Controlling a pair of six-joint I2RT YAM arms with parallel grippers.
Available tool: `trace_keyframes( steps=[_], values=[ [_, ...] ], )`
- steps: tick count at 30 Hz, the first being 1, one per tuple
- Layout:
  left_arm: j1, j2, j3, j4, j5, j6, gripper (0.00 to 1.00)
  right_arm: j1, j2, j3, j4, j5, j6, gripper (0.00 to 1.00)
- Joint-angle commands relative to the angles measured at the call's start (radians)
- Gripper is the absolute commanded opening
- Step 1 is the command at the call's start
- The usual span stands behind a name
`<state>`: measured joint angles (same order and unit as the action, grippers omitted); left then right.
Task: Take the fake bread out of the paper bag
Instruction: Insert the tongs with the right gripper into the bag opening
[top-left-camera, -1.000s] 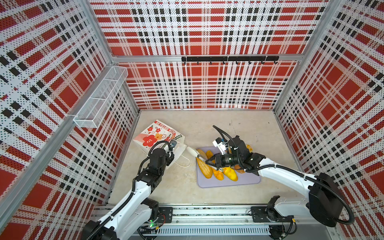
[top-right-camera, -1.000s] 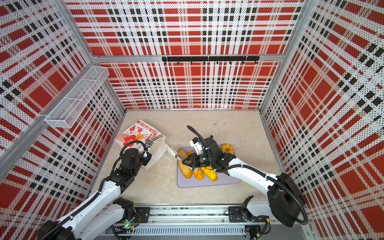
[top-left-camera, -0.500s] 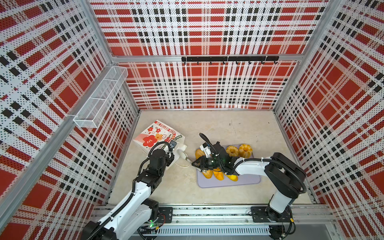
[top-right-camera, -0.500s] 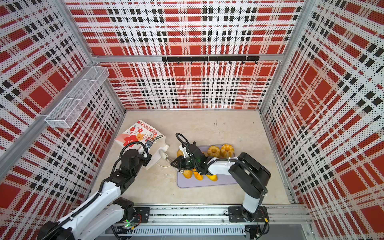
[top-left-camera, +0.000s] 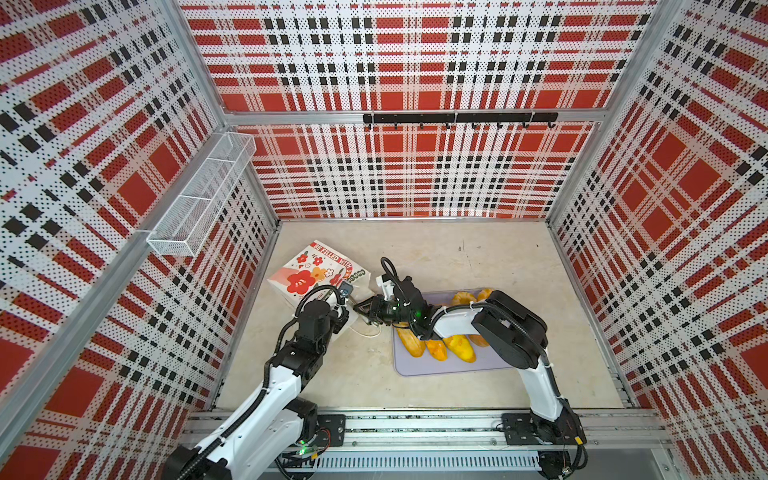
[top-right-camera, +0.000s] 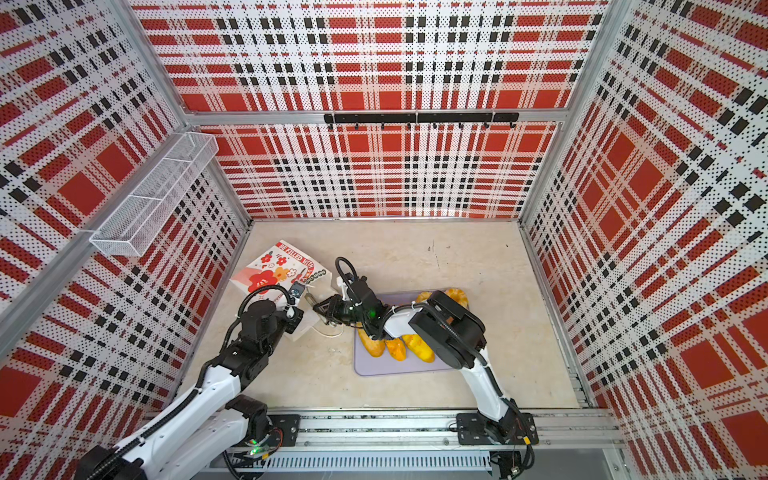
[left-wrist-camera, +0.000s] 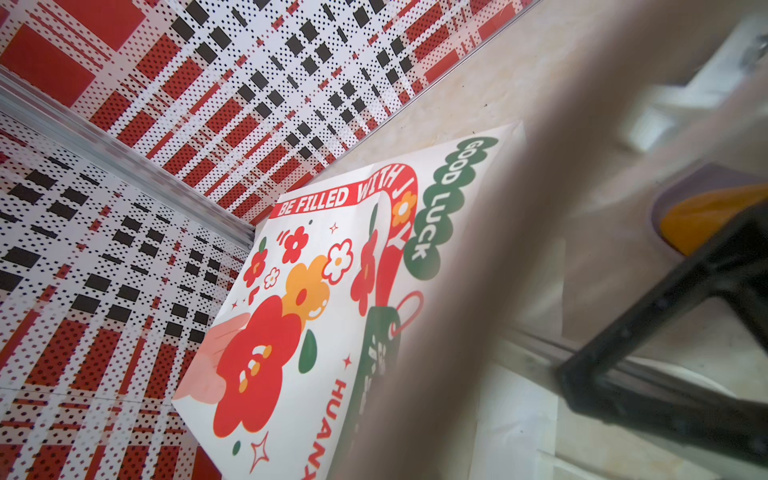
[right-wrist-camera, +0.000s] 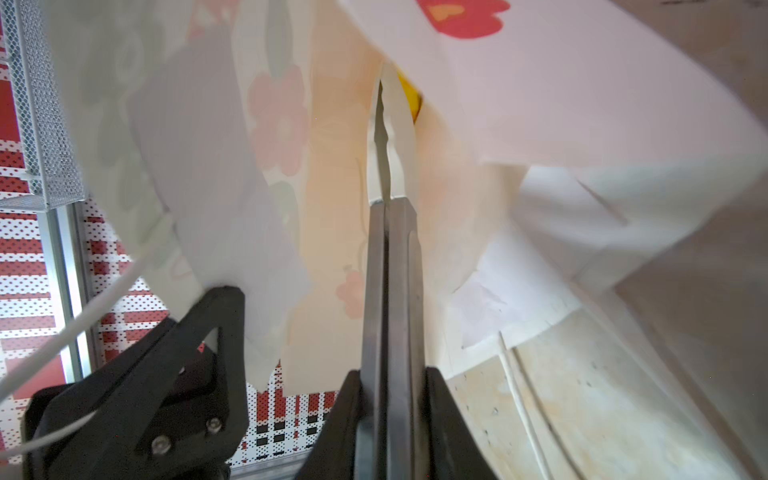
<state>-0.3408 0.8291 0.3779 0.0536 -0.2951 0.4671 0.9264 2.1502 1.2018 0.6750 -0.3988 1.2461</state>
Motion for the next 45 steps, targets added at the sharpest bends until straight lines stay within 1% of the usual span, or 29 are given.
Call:
trace_keyframes(
  steps=[1, 4, 8, 11, 12, 16, 18, 21, 28, 32, 36, 41, 45],
  values=[
    [0.009, -0.005, -0.007, 0.046, 0.016, -0.025, 0.00, 0.022, 0.024, 0.045, 0.137, -0.023, 0.051, 0.12],
    [0.018, -0.004, -0.004, 0.053, 0.023, -0.043, 0.00, 0.028, 0.047, 0.063, 0.142, -0.029, 0.068, 0.13],
    [0.029, -0.006, -0.002, 0.065, 0.036, -0.061, 0.00, 0.038, 0.081, 0.085, 0.195, -0.023, 0.115, 0.16],
    [0.031, -0.007, 0.004, 0.065, 0.043, -0.071, 0.00, 0.069, 0.103, 0.091, 0.238, 0.014, 0.143, 0.17],
    [0.060, -0.007, 0.005, 0.065, 0.046, -0.073, 0.00, 0.080, 0.115, 0.095, 0.259, 0.030, 0.154, 0.17],
    [0.078, -0.013, 0.009, 0.063, 0.060, -0.077, 0.00, 0.119, 0.181, 0.122, 0.358, 0.090, 0.209, 0.17],
    [0.080, -0.016, 0.012, 0.060, 0.065, -0.079, 0.00, 0.123, 0.209, 0.154, 0.352, 0.093, 0.219, 0.17],
    [0.081, -0.022, 0.010, 0.055, 0.070, -0.079, 0.00, 0.124, 0.242, 0.193, 0.349, 0.096, 0.237, 0.13],
    [0.076, -0.024, 0.006, 0.052, 0.082, -0.078, 0.00, 0.120, 0.298, 0.266, 0.347, 0.182, 0.296, 0.15],
    [0.065, -0.025, 0.006, 0.052, 0.073, -0.077, 0.00, 0.122, 0.322, 0.336, 0.309, 0.224, 0.310, 0.15],
    [0.065, -0.021, 0.013, 0.051, 0.054, -0.072, 0.00, 0.141, 0.342, 0.376, 0.307, 0.262, 0.321, 0.15],
    [0.090, -0.003, 0.036, 0.045, 0.067, -0.067, 0.00, 0.163, 0.364, 0.413, 0.278, 0.255, 0.300, 0.14],
    [0.111, -0.005, 0.042, 0.046, 0.086, -0.072, 0.00, 0.170, 0.386, 0.448, 0.264, 0.262, 0.312, 0.13]
  ],
)
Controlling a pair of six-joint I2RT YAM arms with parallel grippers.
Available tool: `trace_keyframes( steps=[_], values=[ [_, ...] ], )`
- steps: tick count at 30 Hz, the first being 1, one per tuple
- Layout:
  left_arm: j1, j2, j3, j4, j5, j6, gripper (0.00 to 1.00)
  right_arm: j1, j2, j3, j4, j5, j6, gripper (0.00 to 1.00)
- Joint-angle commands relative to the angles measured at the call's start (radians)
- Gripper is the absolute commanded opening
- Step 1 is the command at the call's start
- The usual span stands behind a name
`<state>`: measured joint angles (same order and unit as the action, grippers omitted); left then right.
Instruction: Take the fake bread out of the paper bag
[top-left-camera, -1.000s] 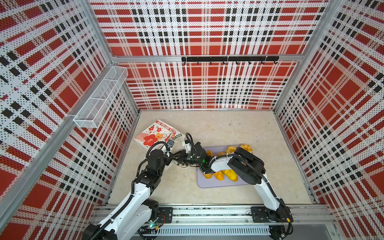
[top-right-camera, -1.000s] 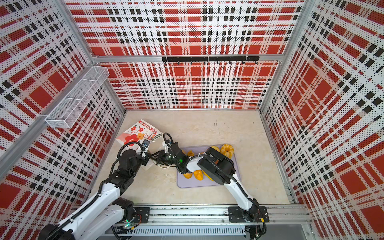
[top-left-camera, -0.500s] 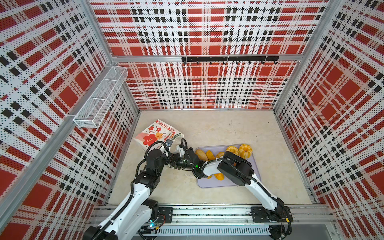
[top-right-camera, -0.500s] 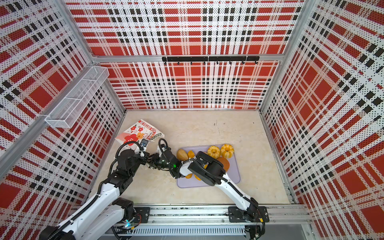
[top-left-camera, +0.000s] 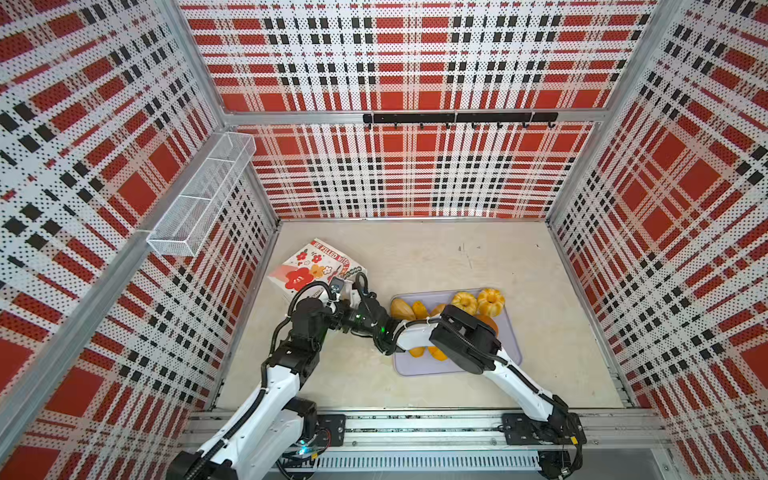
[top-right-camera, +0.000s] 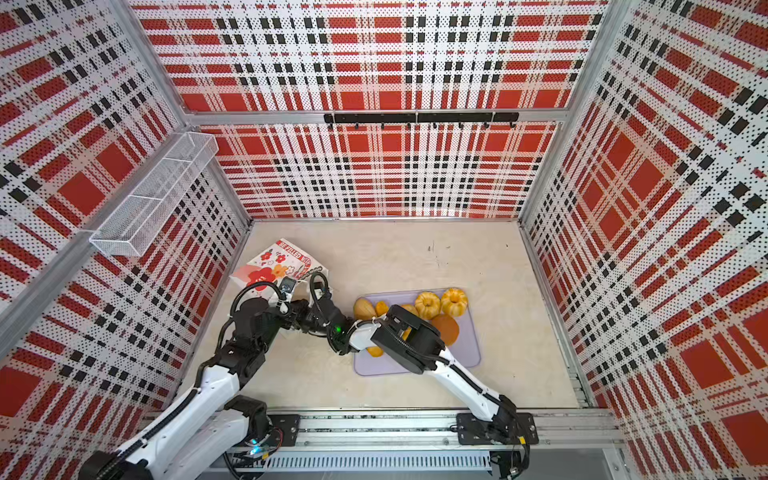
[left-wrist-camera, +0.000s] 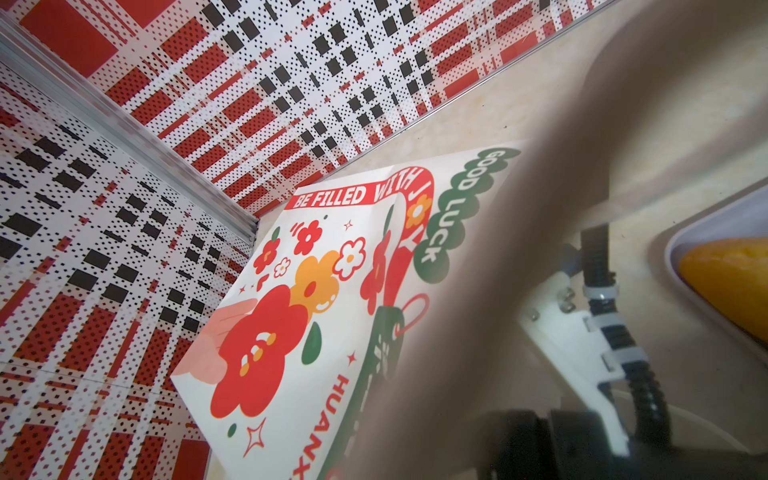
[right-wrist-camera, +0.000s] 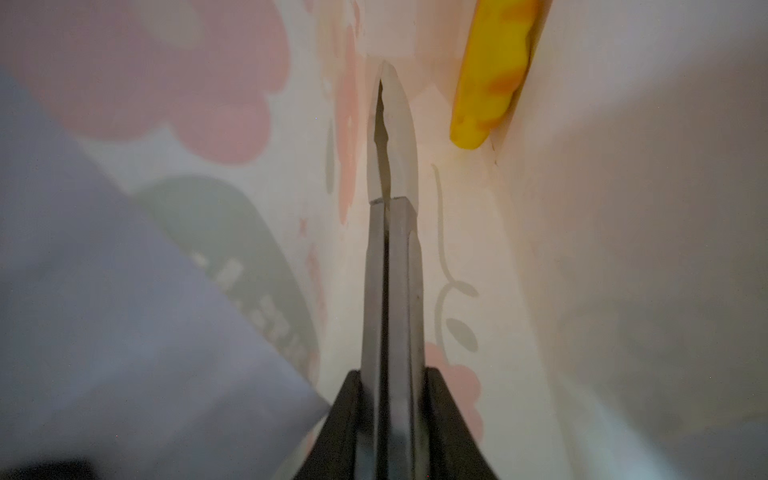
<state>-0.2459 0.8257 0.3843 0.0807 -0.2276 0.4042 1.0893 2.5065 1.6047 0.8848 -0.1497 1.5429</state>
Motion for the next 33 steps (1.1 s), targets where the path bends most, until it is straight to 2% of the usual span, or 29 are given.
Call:
trace_keyframes(
  steps=[1, 8, 15, 19, 24, 33],
  values=[
    [0.021, -0.003, 0.037, 0.019, 0.026, -0.007, 0.00, 0.008, 0.041, 0.059, 0.054, 0.012, 0.021, 0.13],
    [0.085, -0.044, 0.039, 0.010, 0.115, 0.016, 0.00, 0.007, 0.085, 0.151, 0.039, 0.001, 0.031, 0.13],
    [0.092, -0.110, 0.008, 0.001, 0.201, 0.024, 0.00, -0.031, 0.121, 0.215, 0.038, 0.023, 0.055, 0.14],
    [0.092, -0.148, -0.018, -0.004, 0.217, 0.021, 0.00, -0.055, 0.118, 0.232, -0.007, 0.026, 0.052, 0.20],
    [0.093, -0.172, -0.025, -0.030, 0.208, 0.024, 0.00, -0.066, 0.105, 0.197, -0.012, 0.039, 0.085, 0.25],
    [0.094, -0.153, -0.024, -0.020, 0.193, 0.021, 0.00, -0.066, 0.022, 0.030, 0.058, 0.068, 0.147, 0.26]
  ],
)
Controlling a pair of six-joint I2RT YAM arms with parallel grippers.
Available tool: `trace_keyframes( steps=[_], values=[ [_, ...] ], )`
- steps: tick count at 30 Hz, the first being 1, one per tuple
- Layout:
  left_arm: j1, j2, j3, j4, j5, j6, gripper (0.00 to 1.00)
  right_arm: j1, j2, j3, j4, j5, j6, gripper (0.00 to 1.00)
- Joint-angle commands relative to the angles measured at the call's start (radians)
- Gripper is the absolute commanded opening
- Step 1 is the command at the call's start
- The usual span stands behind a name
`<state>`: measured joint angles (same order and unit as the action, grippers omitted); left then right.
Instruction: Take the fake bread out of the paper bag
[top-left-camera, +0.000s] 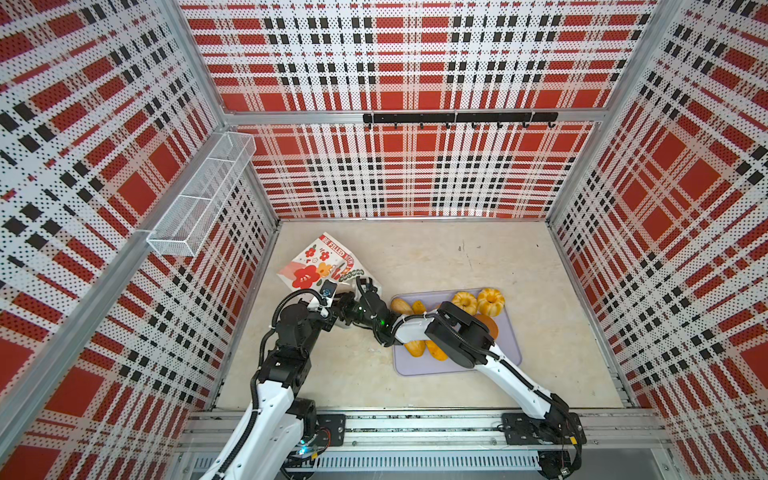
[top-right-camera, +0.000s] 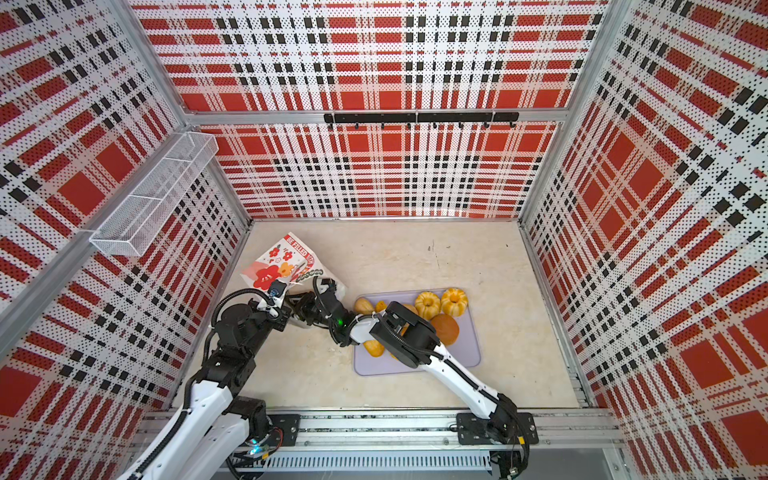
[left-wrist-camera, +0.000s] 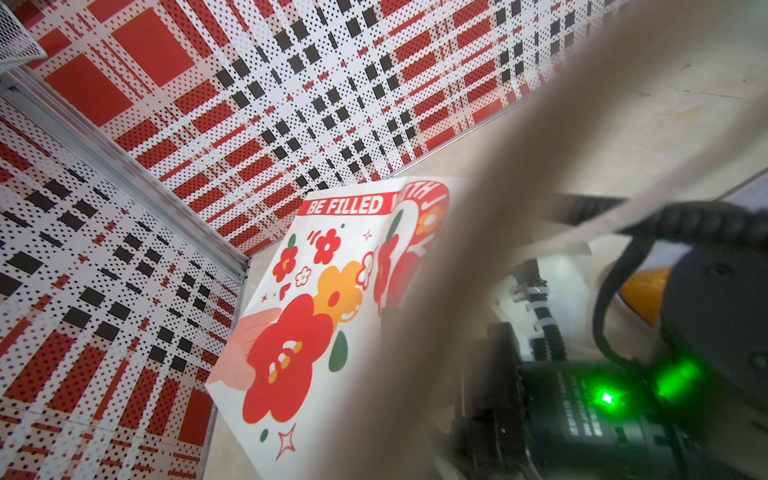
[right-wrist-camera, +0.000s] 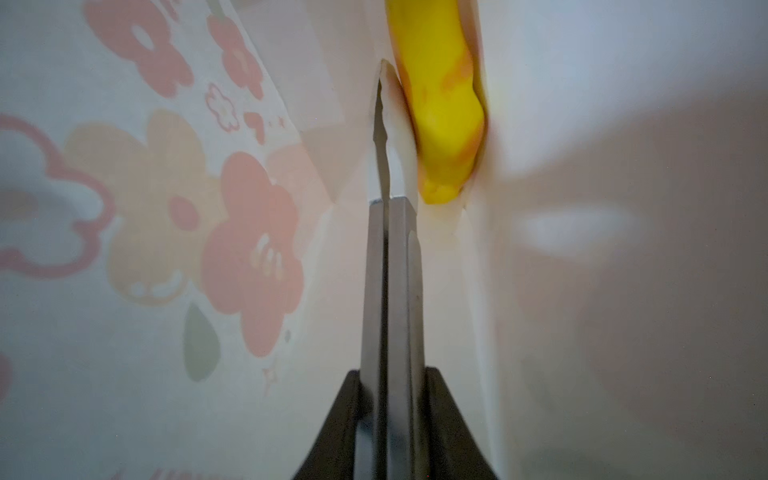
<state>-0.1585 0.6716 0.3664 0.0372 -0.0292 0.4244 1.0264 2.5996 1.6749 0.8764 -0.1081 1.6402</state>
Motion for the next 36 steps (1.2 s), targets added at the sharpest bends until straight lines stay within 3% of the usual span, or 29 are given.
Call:
trace_keyframes(
  steps=[1, 36],
  values=[
    [0.005, 0.005, -0.004, 0.025, -0.006, 0.002, 0.00, -0.005, -0.077, -0.055, 0.078, 0.027, 0.052, 0.26],
    [-0.042, 0.052, -0.006, 0.043, -0.043, 0.034, 0.00, -0.030, -0.276, -0.294, 0.063, -0.064, 0.085, 0.32]
  ],
)
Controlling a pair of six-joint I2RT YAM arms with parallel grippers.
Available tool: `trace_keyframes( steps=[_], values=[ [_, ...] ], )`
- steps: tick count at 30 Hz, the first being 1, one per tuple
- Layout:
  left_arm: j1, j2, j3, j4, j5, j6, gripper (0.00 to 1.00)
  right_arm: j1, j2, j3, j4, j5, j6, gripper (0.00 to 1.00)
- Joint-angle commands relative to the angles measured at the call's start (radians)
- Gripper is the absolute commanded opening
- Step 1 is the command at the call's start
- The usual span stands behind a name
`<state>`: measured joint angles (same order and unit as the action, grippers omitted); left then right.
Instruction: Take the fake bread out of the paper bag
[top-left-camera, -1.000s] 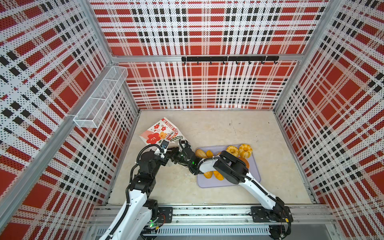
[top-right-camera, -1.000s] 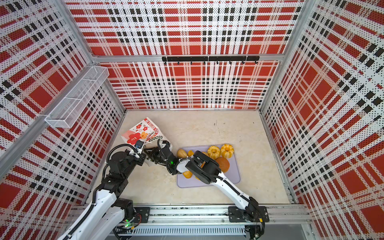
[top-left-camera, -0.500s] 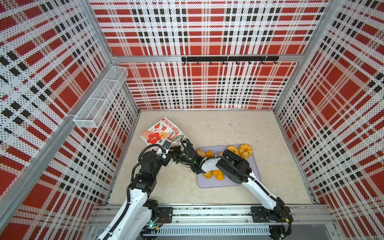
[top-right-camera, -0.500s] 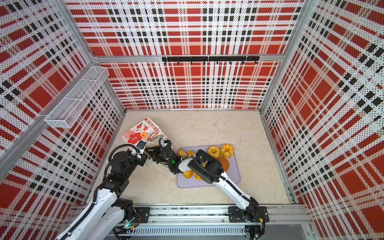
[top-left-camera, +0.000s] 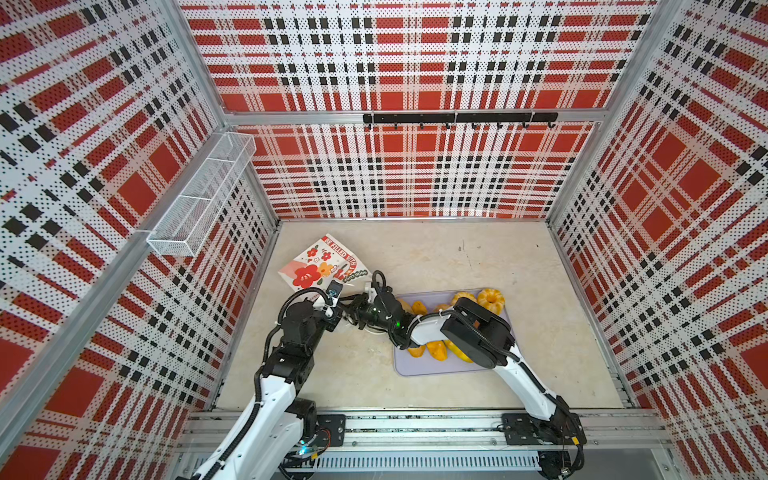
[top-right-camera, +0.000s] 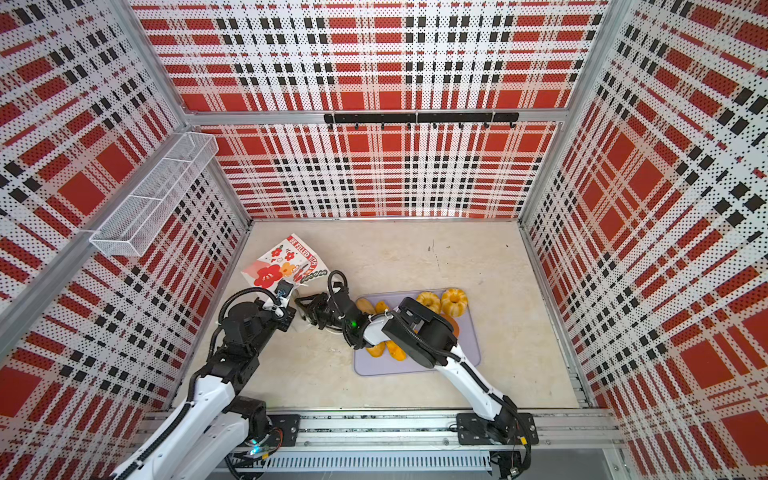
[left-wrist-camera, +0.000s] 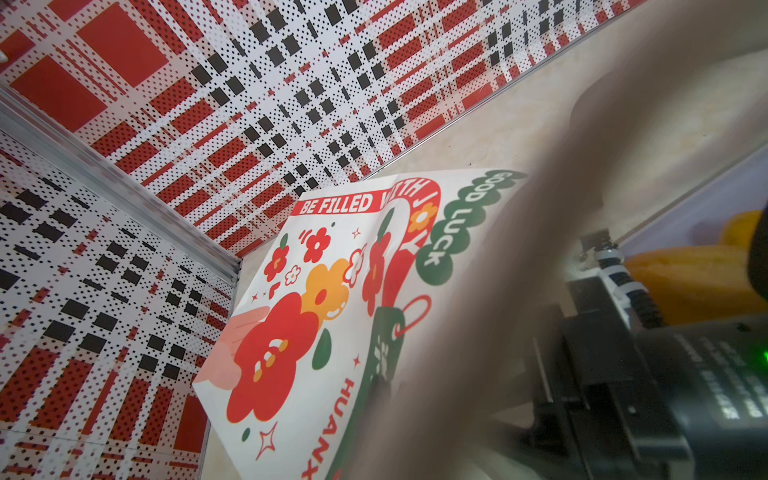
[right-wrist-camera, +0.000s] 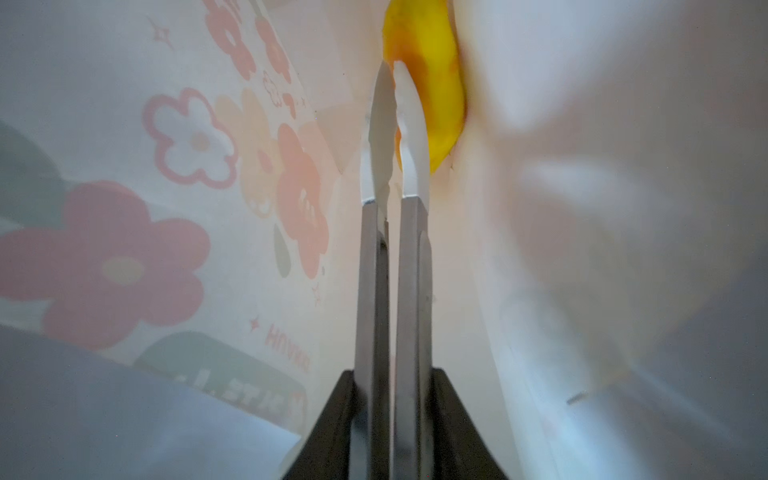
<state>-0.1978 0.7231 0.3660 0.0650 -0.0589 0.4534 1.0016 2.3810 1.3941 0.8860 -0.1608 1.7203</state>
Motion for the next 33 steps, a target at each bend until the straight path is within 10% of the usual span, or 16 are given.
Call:
trace_keyframes(
  steps=[1, 33],
  values=[
    [-0.003, 0.001, -0.006, 0.015, -0.013, 0.004, 0.00, -0.005, -0.060, -0.019, 0.053, -0.012, 0.007, 0.32],
    [-0.010, -0.004, -0.013, 0.018, -0.022, 0.017, 0.00, -0.025, -0.104, -0.066, 0.019, -0.097, -0.016, 0.37]
  ],
)
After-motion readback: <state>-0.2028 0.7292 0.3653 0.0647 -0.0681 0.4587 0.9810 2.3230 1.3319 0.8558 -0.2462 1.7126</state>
